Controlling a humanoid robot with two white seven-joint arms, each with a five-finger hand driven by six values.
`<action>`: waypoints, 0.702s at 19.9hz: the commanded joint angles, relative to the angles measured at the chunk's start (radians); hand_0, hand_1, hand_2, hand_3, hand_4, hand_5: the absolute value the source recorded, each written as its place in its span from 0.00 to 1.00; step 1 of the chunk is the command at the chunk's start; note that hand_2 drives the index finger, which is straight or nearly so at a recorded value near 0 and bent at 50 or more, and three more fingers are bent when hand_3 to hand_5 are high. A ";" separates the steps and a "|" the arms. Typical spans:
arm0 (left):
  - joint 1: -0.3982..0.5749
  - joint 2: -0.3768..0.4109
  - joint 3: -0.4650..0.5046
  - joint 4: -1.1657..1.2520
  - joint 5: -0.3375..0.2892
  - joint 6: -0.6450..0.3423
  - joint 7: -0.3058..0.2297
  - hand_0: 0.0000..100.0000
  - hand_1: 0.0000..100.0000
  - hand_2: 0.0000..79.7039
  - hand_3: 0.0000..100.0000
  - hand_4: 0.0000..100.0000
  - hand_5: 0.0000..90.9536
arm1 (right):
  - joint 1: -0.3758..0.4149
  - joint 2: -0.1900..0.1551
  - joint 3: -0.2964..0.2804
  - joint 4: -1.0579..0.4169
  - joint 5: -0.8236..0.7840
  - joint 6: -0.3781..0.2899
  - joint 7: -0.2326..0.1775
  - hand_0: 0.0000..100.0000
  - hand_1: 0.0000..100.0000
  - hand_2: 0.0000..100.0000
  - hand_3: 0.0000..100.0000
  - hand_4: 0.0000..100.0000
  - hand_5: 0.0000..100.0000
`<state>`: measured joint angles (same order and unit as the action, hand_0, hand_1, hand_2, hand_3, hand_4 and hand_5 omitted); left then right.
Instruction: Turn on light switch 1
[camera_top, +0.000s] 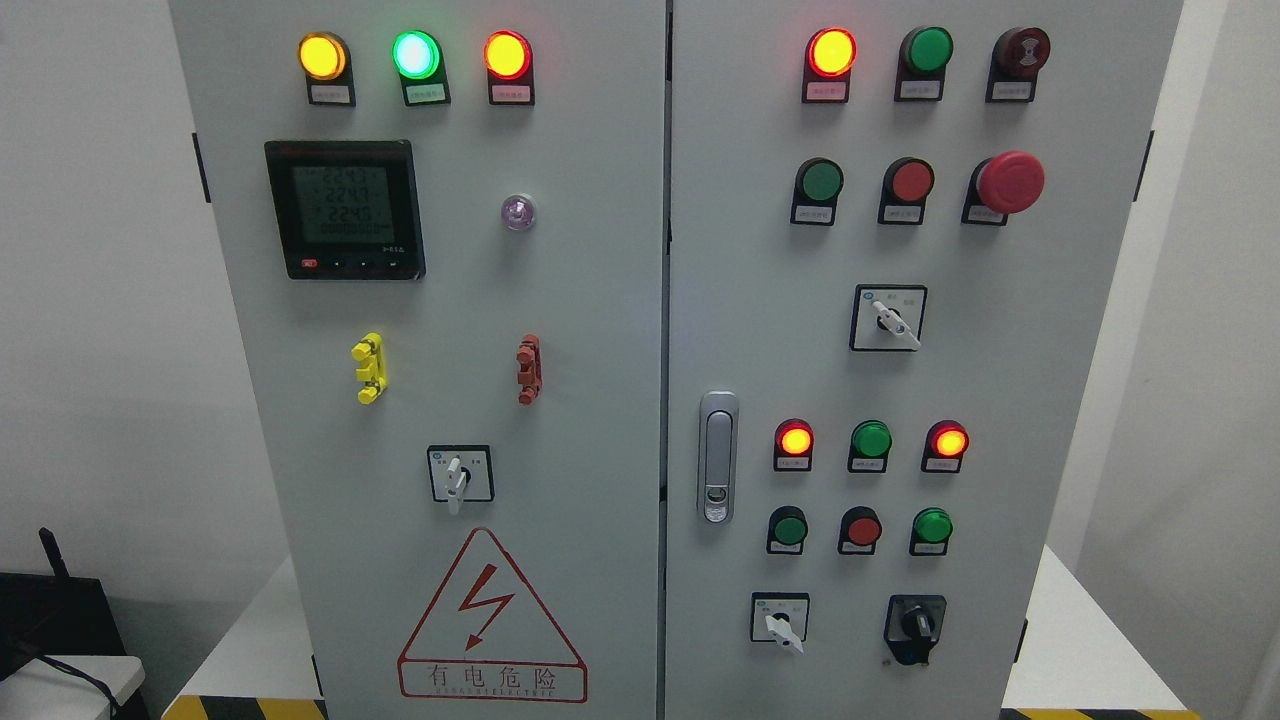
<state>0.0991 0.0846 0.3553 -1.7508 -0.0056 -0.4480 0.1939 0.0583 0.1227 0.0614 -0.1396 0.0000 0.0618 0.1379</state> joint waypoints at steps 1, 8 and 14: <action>-0.052 0.009 -0.226 -0.061 -0.074 0.023 0.051 0.10 0.16 0.54 0.67 0.74 0.62 | 0.000 0.000 0.000 0.000 -0.017 0.000 0.000 0.12 0.39 0.00 0.00 0.00 0.00; -0.085 -0.028 -0.332 -0.061 -0.100 0.049 0.076 0.05 0.22 0.56 0.69 0.76 0.66 | 0.000 0.000 0.000 0.000 -0.017 0.001 0.000 0.12 0.39 0.00 0.00 0.00 0.00; -0.128 -0.040 -0.432 -0.062 -0.111 0.126 0.179 0.04 0.23 0.58 0.71 0.77 0.69 | 0.000 0.000 0.000 0.000 -0.017 0.001 0.000 0.12 0.39 0.00 0.00 0.00 0.00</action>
<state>0.0138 0.0670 0.1059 -1.7952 -0.0997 -0.3493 0.3366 0.0583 0.1227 0.0614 -0.1396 0.0000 0.0623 0.1382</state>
